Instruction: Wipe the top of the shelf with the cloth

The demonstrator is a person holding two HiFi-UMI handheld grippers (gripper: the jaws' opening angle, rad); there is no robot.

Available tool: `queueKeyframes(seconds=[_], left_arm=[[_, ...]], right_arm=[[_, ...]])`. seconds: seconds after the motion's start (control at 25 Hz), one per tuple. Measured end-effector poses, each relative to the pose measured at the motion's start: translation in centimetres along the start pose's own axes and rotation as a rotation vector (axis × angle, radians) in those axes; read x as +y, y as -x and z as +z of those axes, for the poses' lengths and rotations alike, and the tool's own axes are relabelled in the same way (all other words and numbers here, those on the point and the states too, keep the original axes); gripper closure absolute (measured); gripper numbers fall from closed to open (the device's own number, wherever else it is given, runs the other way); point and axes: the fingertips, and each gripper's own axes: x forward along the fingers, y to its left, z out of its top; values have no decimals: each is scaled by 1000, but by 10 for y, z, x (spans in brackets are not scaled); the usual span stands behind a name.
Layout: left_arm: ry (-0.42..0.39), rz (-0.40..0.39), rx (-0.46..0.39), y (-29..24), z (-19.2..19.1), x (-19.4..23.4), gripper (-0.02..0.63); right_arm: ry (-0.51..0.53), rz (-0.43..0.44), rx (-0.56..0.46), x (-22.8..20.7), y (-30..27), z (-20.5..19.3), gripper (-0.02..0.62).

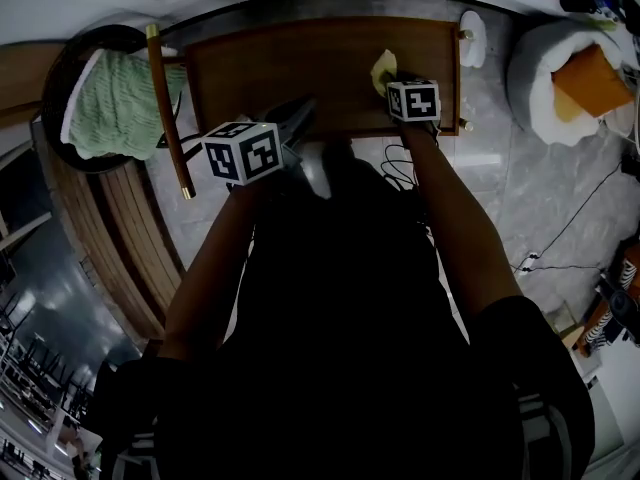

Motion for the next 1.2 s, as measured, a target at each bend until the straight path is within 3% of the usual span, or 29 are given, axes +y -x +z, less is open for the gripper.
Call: queueKeyframes(seconds=[0.44,0.84,0.96,1.04,1.2], left_arm=[[-10,-21,11,-43,-15,-33,594],[15,2,-29,-16,-10,-20,594],[26,9,-59,4,-2,-10,594],[34,18,-80,24,3,2,594],[61,50,-108,76,12,34,594]], right_arm=[[-143,-177,16,-110,40,-18,549],[-200,-306,25,-140,59,-25,549],[-167,-186,-85,-95,59,1,549],[-102,-17,-156,-27,54,22,549],[56,256,-168,130,37,41,549]])
